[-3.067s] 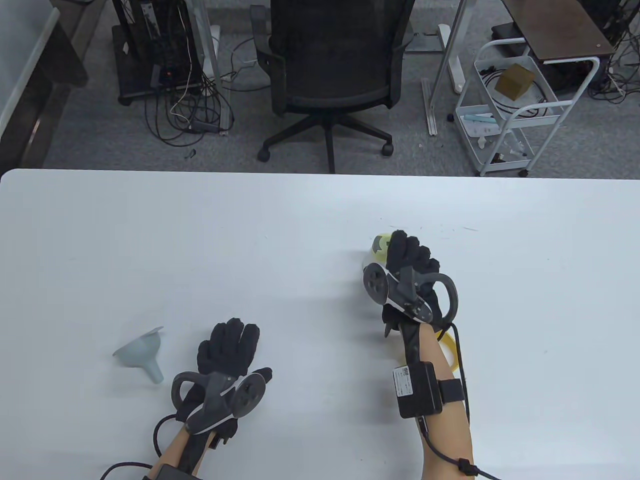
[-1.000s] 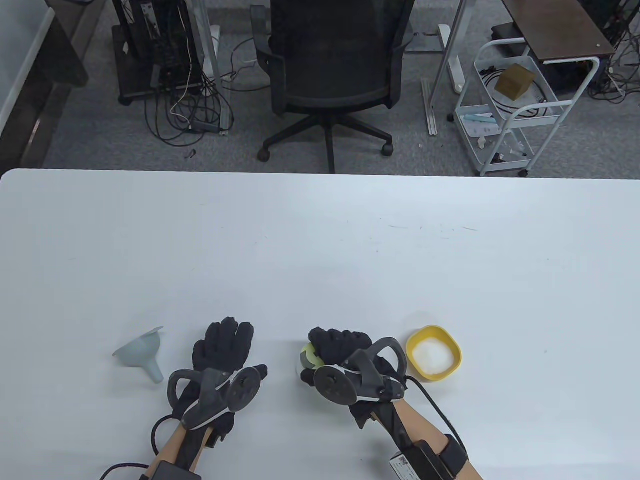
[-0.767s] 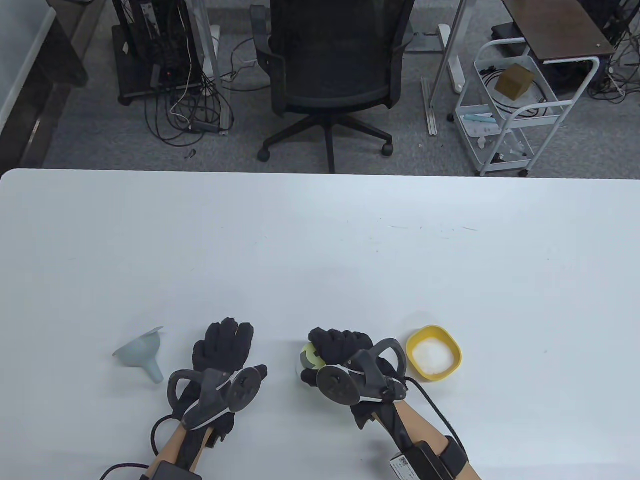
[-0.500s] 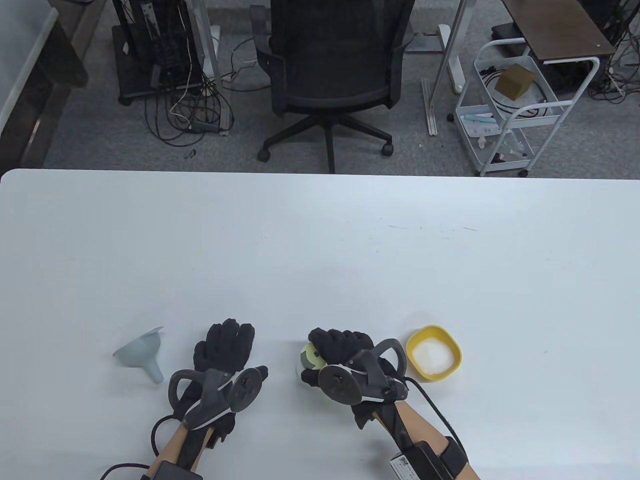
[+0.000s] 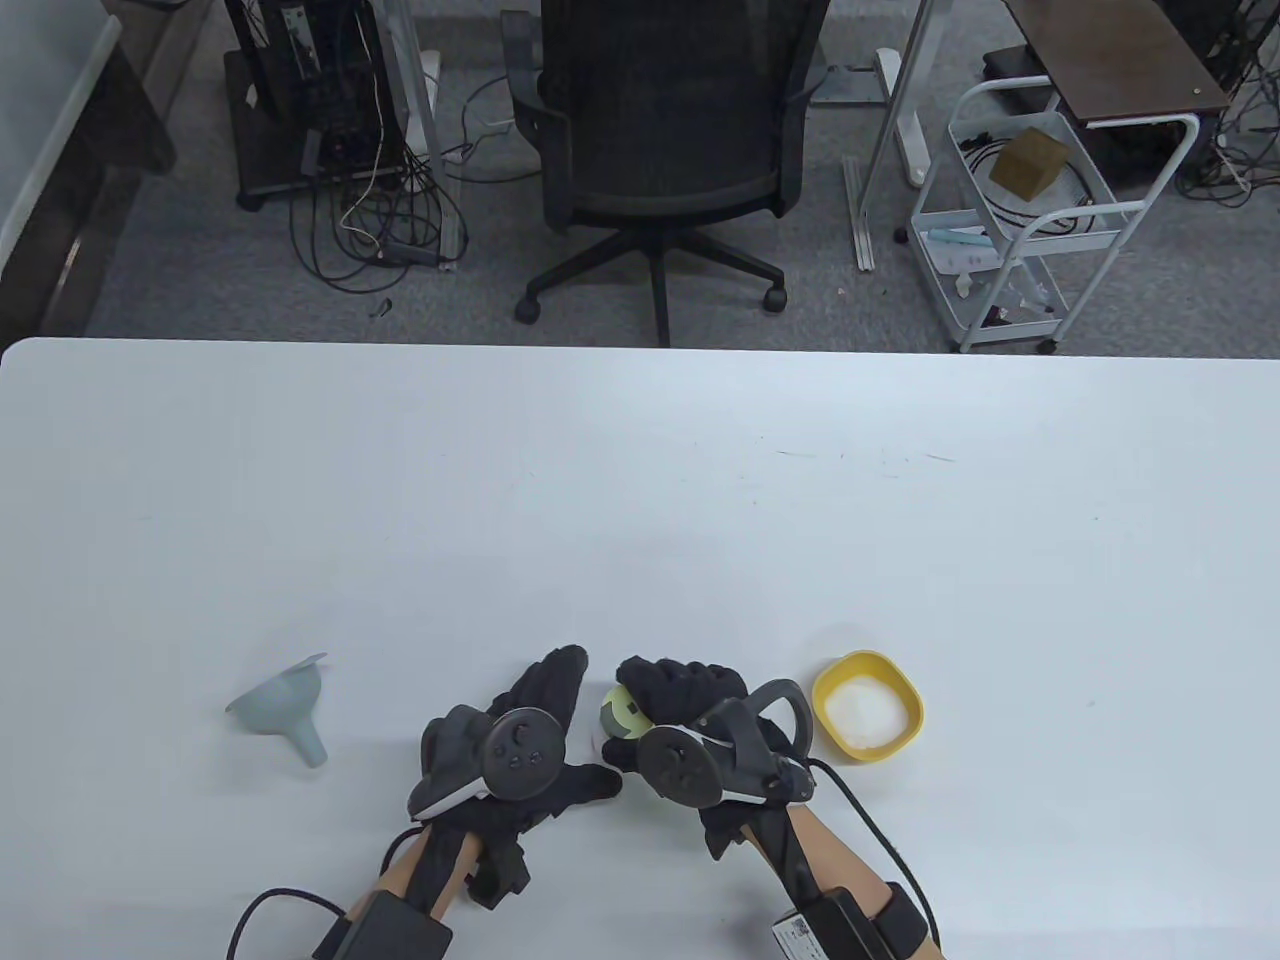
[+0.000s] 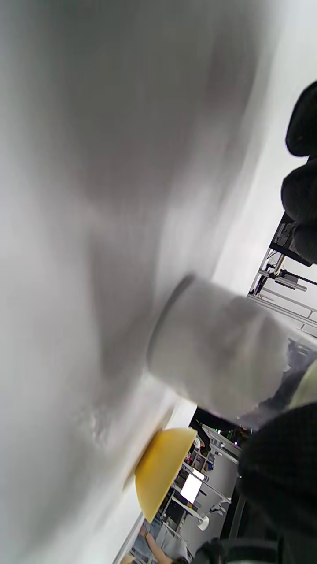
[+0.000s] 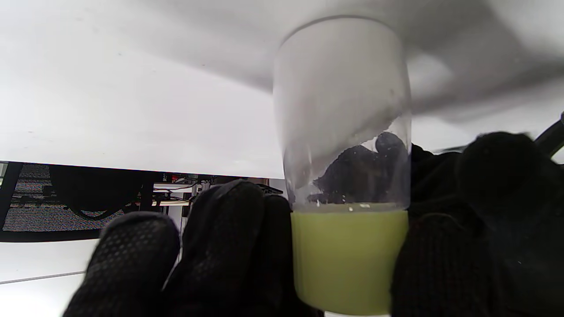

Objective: Unscrew the press dispenser and pour salt into it

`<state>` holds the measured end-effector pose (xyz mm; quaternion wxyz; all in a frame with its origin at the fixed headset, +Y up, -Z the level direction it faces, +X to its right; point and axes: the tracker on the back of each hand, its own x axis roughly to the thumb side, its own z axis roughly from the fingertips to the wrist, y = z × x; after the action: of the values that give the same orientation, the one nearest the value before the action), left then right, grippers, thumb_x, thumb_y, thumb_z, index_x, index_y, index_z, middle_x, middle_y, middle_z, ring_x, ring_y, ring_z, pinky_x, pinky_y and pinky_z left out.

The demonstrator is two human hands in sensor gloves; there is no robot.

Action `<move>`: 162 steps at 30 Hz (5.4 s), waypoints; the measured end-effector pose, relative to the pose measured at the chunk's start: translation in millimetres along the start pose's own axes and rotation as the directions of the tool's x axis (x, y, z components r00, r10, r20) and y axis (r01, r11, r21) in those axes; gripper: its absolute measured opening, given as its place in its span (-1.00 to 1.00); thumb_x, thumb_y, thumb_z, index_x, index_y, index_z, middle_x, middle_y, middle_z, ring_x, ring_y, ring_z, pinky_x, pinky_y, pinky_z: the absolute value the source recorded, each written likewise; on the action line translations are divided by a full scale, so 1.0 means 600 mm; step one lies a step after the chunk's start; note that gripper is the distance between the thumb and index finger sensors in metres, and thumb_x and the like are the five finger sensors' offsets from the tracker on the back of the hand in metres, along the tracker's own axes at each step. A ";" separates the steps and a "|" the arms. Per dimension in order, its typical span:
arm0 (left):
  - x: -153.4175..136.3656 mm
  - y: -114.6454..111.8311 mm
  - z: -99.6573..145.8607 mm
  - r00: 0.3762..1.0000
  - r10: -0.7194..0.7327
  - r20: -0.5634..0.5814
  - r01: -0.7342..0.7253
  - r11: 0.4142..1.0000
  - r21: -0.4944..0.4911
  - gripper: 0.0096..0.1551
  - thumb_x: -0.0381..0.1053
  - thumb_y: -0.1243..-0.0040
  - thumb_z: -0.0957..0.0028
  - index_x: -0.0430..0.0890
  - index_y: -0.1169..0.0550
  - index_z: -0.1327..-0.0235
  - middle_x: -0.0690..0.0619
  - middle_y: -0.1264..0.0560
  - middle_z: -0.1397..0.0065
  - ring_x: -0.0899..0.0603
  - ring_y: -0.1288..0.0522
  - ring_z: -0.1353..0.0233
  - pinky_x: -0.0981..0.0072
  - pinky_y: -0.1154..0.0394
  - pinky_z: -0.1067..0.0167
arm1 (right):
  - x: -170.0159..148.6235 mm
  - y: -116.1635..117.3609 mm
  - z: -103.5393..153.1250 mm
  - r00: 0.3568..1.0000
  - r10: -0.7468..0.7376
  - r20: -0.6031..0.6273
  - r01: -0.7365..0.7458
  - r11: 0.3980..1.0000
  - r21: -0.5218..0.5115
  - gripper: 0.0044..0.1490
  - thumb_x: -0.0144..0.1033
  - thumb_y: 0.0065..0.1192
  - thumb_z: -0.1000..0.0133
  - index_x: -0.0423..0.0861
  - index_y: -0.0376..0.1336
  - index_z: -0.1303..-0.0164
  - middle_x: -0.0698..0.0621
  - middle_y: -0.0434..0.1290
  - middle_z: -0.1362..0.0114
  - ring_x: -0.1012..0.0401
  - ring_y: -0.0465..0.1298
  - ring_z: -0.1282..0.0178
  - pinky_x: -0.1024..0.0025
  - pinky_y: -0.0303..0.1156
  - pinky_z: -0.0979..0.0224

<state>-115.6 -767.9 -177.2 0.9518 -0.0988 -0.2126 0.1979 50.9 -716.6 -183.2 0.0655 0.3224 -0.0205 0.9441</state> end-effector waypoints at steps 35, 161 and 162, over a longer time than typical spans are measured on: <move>-0.009 -0.027 -0.022 0.995 0.040 -0.086 -0.039 0.999 0.016 0.23 0.48 -0.35 0.20 -0.02 -0.20 -0.69 0.02 -0.38 -0.68 -0.20 -0.37 -0.66 -0.29 -0.26 -0.49 | -0.013 0.010 0.002 0.967 -0.253 0.012 0.248 0.955 0.163 0.19 -0.01 0.19 -0.30 -0.55 -0.17 -0.78 -0.65 -0.01 -0.70 -0.51 0.14 -0.55 -0.56 0.18 -0.42; -0.009 -0.034 -0.022 0.996 0.033 -0.087 -0.036 0.999 -0.029 0.25 0.47 -0.27 0.13 -0.07 -0.12 -0.74 -0.03 -0.32 -0.72 -0.31 -0.24 -0.71 -0.36 -0.15 -0.49 | -0.045 -0.003 0.016 0.835 -0.548 -0.047 0.545 0.837 -0.053 0.06 -0.20 0.42 -0.20 -0.55 -0.01 -0.63 -0.56 0.24 -0.59 -0.36 0.41 -0.45 -0.37 0.36 -0.38; -0.009 -0.034 -0.022 0.996 0.033 -0.087 -0.036 0.999 -0.029 0.25 0.47 -0.27 0.13 -0.07 -0.11 -0.74 -0.03 -0.32 -0.72 -0.30 -0.24 -0.71 -0.36 -0.15 -0.49 | -0.048 -0.006 0.018 0.830 -0.556 -0.050 0.552 0.831 -0.069 0.06 -0.20 0.43 -0.19 -0.55 0.00 -0.62 -0.55 0.26 -0.57 -0.32 0.45 -0.42 -0.31 0.40 -0.37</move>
<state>-107.6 -790.0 -185.6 0.9550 -0.1254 -0.1723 0.2064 80.5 -717.2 -192.4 0.3452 0.2802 0.0516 0.8942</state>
